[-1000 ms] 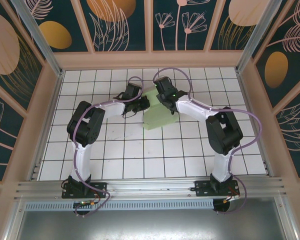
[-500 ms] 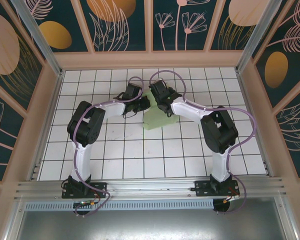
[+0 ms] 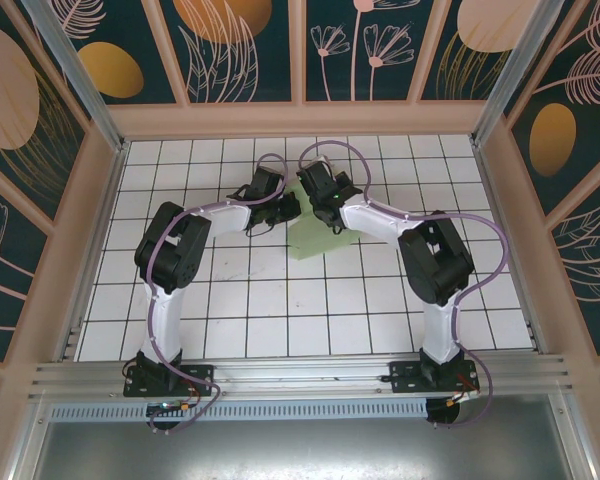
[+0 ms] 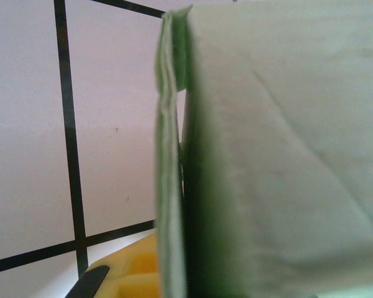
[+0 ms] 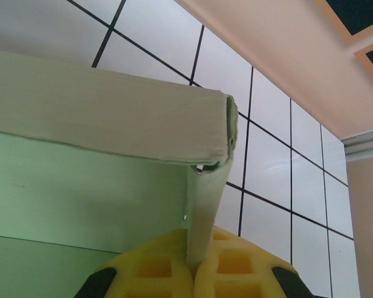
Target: Fold the paper box
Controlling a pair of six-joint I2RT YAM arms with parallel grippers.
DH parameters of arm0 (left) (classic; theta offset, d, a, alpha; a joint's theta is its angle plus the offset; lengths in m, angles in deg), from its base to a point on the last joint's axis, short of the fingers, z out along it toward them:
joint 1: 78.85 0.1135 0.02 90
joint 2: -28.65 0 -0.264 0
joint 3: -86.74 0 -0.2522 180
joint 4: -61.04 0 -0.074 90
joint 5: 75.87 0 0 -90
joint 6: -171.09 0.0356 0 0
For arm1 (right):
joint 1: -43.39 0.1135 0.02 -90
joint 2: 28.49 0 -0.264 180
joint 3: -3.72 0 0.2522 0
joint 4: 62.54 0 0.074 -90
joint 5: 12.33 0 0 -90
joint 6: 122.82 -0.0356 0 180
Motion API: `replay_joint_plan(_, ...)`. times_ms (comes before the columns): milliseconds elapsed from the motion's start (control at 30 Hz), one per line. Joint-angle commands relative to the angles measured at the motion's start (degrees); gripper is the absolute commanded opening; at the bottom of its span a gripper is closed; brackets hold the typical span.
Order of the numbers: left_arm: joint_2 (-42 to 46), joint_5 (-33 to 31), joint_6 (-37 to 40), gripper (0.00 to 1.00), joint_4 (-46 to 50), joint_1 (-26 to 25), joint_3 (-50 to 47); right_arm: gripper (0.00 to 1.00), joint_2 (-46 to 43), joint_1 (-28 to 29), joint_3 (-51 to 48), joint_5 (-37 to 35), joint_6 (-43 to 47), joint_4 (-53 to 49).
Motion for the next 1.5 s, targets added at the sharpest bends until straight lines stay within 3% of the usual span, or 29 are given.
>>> replay_joint_plan(0, 0.14, 2.43, 0.43, 0.0, -4.23, -0.4, 0.58, 0.08, 1.95, 0.43, 0.47, -1.64, 1.14, -1.25)
replay_joint_plan(167, 0.22, 2.45, 0.37, 0.0, -4.24, -0.4, 0.6, 0.18, 1.96, -0.02, 0.3, -1.29, 0.78, -1.31)
replay_joint_plan(333, 0.38, 2.51, 0.34, 0.0, -4.29, -0.4, 0.5, 0.17, 1.83, -0.51, -0.52, -1.2, 0.94, -0.94)
replay_joint_plan(400, 0.32, 2.51, 0.28, 0.0, -4.27, -0.36, 0.46, 0.14, 1.78, -0.58, -0.57, -1.22, 0.99, -0.89)
replay_joint_plan(467, 0.45, 2.43, 0.26, 0.0, -4.14, -0.4, 0.57, 0.0, 1.75, -0.51, -0.55, -1.61, 1.16, -0.82)
replay_joint_plan(1033, 0.33, 2.61, -1.41, 0.0, -4.4, -0.36, 0.99, 0.0, 4.15, 0.76, -5.23, -15.61, 3.61, 9.21)
replay_joint_plan(1167, 0.41, 3.13, -1.52, 0.0, -4.84, -0.4, 0.85, 0.0, 4.84, 0.76, -5.21, -14.02, 2.1, 8.48)
replay_joint_plan(1333, 0.73, 3.57, -1.65, 0.0, -5.54, -0.4, 0.35, 0.02, 1.6, 0.2, -5.12, -0.04, -4.13, 7.29)
replay_joint_plan(1467, 0.52, 3.4, -1.46, 0.0, -5.3, -0.4, 0.16, 0.09, 0.95, -0.25, -3.39, 4.02, -6.82, 5.71)
